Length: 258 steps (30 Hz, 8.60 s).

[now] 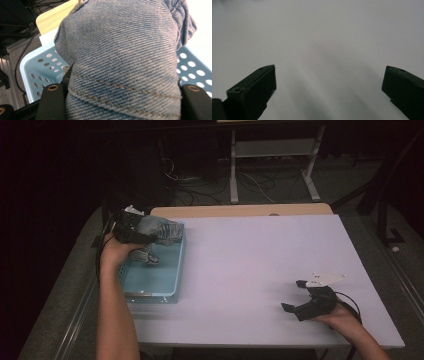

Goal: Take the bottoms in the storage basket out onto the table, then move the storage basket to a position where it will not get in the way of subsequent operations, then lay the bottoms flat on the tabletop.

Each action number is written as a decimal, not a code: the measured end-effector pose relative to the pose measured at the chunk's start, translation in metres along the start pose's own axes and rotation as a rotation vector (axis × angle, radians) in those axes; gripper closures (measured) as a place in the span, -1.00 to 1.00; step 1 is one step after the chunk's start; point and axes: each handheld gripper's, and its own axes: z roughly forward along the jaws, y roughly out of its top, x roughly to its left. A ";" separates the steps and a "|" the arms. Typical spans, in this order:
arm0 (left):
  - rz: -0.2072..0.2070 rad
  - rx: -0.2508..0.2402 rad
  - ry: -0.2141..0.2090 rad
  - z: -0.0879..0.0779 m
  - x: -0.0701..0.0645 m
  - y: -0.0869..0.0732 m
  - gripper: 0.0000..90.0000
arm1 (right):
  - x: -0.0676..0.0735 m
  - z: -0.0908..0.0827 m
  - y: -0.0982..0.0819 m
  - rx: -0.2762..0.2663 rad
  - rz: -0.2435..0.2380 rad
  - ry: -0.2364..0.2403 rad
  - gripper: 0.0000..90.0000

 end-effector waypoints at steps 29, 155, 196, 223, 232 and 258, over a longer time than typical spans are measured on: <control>0.096 -0.109 -0.090 -0.031 -0.037 0.030 -0.20 | 0.000 0.000 0.000 0.001 -0.003 0.004 -1.00; 0.319 -0.216 -0.467 0.117 -0.263 0.058 -1.00 | -0.001 -0.004 0.000 -0.009 -0.012 0.008 -1.00; 0.261 -0.246 -0.467 0.073 -0.242 0.040 -1.00 | 0.000 -0.006 -0.001 -0.010 -0.026 0.013 -1.00; 0.199 -0.265 -0.421 0.059 -0.235 -0.019 -1.00 | 0.000 -0.003 0.001 -0.001 -0.036 0.013 -1.00; 0.184 -0.260 -0.414 0.056 -0.239 -0.041 -1.00 | 0.001 -0.006 0.001 -0.009 -0.038 0.019 -1.00; 0.151 -0.219 -0.407 0.045 -0.242 -0.095 -1.00 | 0.005 -0.010 0.006 0.024 -0.011 0.084 -0.86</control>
